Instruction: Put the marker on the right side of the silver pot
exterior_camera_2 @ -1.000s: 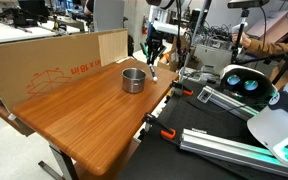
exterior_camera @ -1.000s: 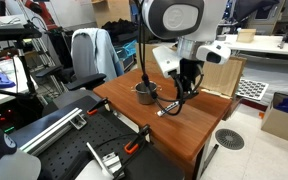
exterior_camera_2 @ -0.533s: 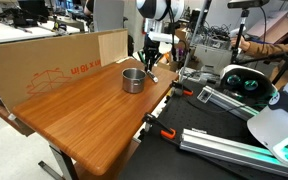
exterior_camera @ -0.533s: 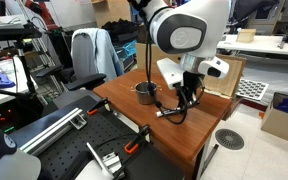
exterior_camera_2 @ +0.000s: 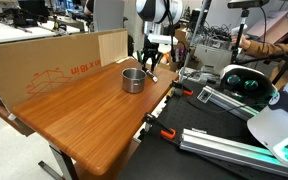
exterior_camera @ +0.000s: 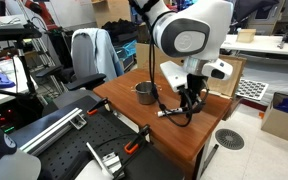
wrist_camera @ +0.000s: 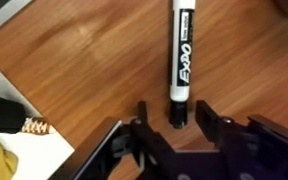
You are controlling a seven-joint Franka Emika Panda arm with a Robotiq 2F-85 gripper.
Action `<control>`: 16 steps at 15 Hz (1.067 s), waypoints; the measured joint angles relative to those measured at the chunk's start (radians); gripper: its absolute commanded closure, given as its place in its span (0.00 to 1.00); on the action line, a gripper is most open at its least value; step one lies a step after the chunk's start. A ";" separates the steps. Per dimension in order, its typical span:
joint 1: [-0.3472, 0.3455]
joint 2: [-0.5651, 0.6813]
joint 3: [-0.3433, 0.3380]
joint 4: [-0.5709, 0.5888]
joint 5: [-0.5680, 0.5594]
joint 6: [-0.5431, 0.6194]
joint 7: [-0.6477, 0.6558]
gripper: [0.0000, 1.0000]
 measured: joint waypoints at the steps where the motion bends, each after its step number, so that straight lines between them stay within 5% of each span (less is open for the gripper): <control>1: 0.000 0.000 0.000 0.003 0.000 0.000 0.000 0.05; 10: 0.001 -0.027 0.012 0.037 0.000 -0.005 0.016 0.00; 16: 0.043 -0.223 0.037 -0.014 0.004 -0.034 0.074 0.00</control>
